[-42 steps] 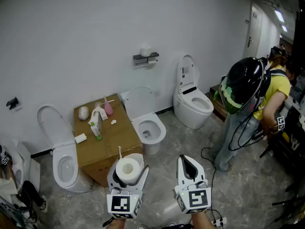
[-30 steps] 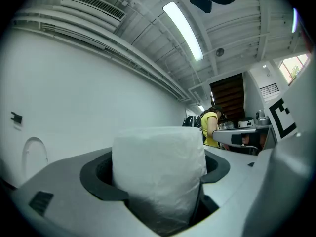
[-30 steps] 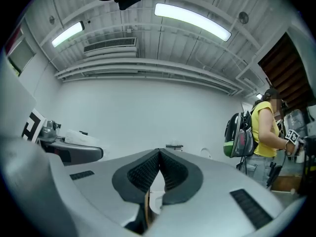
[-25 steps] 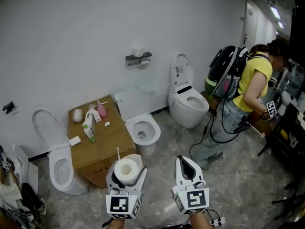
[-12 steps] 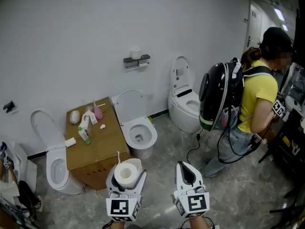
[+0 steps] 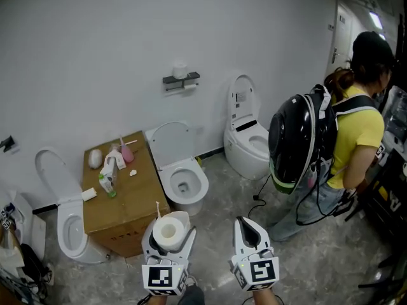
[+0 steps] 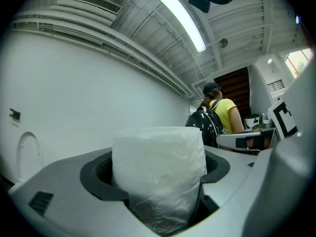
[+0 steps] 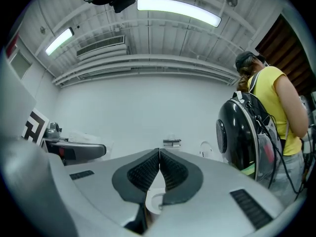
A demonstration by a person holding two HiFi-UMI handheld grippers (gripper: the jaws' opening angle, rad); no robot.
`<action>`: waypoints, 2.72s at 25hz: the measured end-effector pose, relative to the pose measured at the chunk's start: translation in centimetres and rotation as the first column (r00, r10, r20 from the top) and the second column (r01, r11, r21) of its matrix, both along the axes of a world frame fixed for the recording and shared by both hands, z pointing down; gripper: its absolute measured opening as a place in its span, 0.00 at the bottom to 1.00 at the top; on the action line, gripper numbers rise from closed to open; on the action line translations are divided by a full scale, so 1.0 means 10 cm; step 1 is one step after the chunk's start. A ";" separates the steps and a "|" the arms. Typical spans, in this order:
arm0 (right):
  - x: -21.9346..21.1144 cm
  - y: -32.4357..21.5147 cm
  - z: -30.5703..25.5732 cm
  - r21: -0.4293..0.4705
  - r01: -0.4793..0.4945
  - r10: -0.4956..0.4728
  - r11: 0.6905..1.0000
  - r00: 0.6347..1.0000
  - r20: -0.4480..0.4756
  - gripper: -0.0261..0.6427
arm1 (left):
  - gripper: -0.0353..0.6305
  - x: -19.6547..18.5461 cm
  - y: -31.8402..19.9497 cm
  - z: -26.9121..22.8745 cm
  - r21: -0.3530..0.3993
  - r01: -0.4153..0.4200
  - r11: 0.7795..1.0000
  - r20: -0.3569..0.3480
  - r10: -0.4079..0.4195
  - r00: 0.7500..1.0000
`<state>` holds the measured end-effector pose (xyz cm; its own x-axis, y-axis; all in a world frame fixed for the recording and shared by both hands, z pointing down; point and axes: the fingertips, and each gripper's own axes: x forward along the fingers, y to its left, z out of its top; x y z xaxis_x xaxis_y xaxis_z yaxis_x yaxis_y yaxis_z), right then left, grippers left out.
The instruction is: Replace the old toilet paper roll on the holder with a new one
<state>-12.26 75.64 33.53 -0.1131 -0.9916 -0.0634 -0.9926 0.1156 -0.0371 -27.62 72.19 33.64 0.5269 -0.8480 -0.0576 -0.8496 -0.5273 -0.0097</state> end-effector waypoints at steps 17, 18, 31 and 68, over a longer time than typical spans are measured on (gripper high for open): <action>-0.34 -2.09 -0.16 -0.018 -0.031 0.030 0.999 0.997 -0.065 0.06 | 0.71 -0.30 -2.16 -0.15 0.002 -0.033 0.999 -0.039 0.033 0.999; -0.35 -2.19 -0.15 -0.018 -0.037 0.035 0.999 0.997 -0.068 0.06 | 0.71 -0.32 -2.26 -0.13 0.000 -0.038 0.999 -0.042 0.038 0.998; -0.06 -3.22 -0.04 0.019 -0.052 0.053 0.998 0.998 -0.023 0.06 | 0.71 -0.02 -3.25 0.04 -0.006 -0.038 0.999 -0.009 0.038 0.999; 2.06 -6.56 0.23 -0.020 0.019 -0.019 1.000 0.999 -0.039 0.06 | 0.71 1.98 -6.55 0.04 0.007 0.093 0.996 -0.035 -0.093 0.995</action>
